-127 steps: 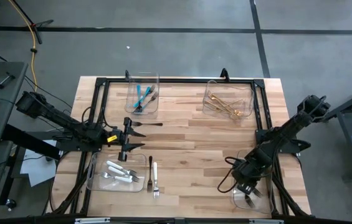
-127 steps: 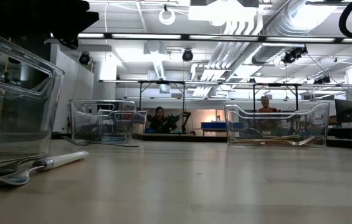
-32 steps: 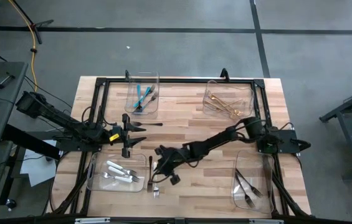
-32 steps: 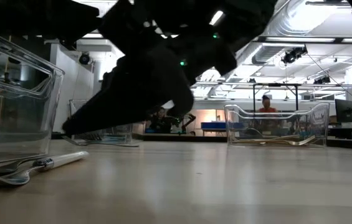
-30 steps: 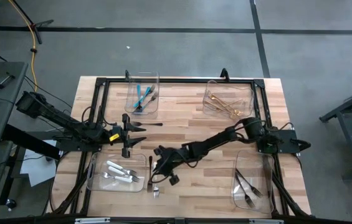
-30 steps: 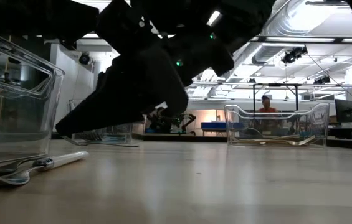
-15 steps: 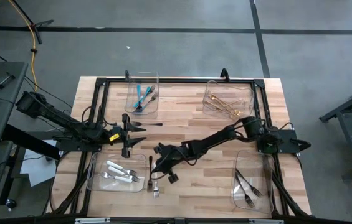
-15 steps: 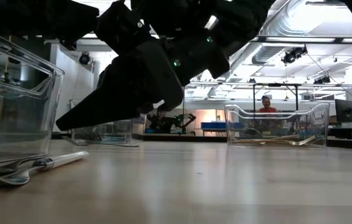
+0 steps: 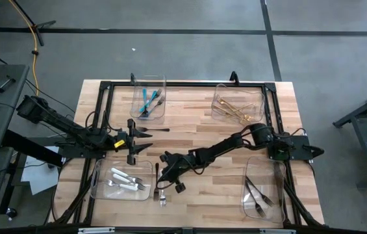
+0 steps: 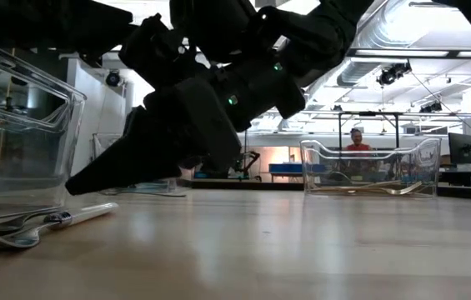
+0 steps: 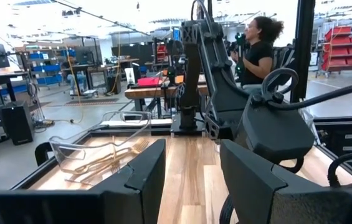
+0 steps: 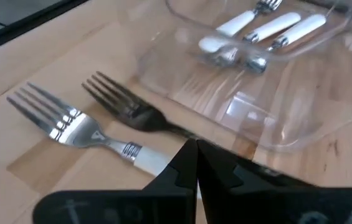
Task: Sort silverware by color (type)
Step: Move the white fork to the center of the table
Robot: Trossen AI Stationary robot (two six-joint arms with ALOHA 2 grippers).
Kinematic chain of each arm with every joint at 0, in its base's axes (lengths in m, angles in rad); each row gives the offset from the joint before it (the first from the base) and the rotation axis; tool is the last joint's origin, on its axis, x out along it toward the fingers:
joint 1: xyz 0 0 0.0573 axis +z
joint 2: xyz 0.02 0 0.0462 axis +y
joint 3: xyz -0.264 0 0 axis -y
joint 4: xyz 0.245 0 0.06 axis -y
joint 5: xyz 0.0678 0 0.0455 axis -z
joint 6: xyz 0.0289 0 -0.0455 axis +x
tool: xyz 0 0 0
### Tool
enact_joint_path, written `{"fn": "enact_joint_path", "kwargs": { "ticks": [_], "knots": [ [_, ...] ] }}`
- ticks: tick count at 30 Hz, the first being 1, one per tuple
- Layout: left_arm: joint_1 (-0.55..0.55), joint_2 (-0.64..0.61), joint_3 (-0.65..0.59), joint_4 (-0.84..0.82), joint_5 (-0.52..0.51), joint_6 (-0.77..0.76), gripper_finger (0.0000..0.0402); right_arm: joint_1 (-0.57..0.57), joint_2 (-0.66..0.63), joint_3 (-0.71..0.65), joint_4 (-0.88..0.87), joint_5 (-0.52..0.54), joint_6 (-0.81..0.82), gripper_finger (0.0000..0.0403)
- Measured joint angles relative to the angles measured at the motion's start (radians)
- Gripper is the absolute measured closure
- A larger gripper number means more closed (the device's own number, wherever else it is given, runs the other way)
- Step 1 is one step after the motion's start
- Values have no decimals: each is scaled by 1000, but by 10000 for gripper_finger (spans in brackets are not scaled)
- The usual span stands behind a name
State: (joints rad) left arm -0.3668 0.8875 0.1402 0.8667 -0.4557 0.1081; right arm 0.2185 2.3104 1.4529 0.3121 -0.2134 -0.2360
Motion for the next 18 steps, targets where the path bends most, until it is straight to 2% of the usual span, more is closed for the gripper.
{"fn": "enact_joint_path", "kwargs": {
  "ticks": [8,18],
  "knots": [
    [0,0,0,0,0,0,255,-4,-1,0,-54,53,18,402],
    [0,0,0,-1,0,0,255,-34,-8,5,-152,47,28,403]
  ]
}}
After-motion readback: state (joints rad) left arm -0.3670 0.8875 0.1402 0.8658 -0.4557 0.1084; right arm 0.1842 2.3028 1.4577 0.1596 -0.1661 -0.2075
